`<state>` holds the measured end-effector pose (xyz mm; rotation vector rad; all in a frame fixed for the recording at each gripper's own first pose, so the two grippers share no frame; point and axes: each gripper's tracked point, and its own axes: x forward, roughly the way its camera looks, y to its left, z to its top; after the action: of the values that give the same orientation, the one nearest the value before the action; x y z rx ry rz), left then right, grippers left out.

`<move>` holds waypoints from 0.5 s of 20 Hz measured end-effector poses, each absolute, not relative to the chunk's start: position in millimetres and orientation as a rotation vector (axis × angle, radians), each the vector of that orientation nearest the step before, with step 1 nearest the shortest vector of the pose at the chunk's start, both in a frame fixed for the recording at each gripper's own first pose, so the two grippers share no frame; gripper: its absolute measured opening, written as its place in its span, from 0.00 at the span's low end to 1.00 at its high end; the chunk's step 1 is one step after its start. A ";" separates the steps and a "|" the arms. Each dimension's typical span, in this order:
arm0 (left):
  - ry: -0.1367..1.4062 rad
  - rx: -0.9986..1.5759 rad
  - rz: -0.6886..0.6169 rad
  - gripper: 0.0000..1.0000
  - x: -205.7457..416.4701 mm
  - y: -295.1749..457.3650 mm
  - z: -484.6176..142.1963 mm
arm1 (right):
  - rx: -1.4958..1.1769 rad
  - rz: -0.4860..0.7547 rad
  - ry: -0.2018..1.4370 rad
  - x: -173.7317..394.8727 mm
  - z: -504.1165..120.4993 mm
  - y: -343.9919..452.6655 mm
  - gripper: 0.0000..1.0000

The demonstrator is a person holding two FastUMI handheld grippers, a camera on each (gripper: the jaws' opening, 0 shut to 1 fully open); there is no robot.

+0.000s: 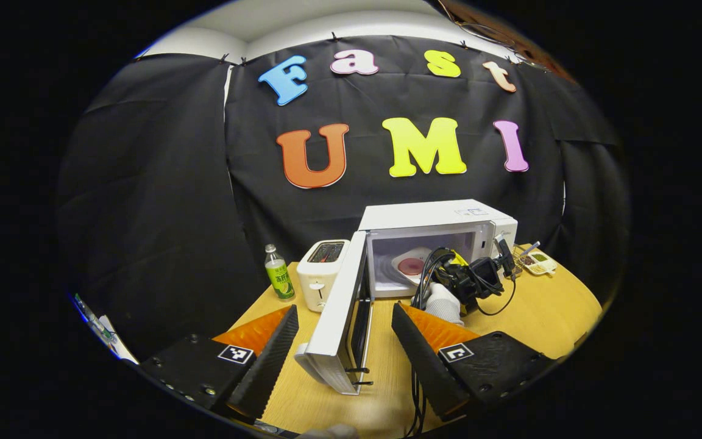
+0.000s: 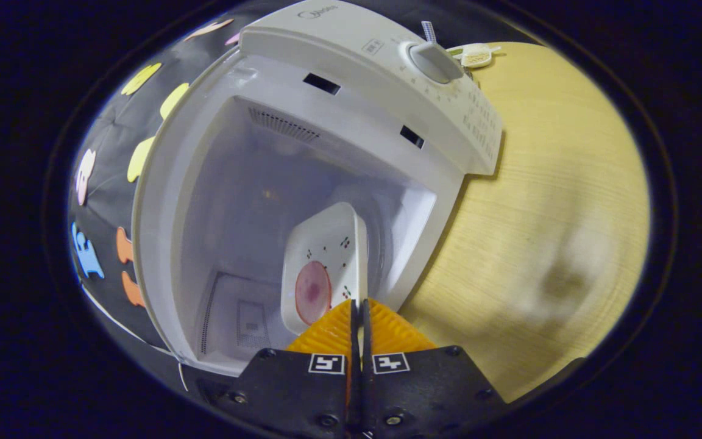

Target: Open the microwave oven with the left hand, put the food in, and close the microwave oven.

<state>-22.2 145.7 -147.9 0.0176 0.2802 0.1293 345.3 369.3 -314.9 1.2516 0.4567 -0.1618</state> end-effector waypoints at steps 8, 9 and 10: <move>0.289 0.023 0.191 0.95 -46.6 168.2 -151.4 | 1.183 -0.105 0.372 325.1 -285.2 347.2 0.51; 0.283 0.024 0.203 0.95 -48.5 171.4 -147.4 | 1.126 -0.078 0.368 312.3 -275.1 342.6 0.69; 0.271 0.029 0.211 0.95 -49.6 174.5 -141.6 | 1.058 -0.042 0.375 298.7 -265.5 340.2 0.62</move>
<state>-49.6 174.5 -141.6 0.0294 0.2707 0.2108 298.7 340.2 -265.5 1.0576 0.3753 -0.0420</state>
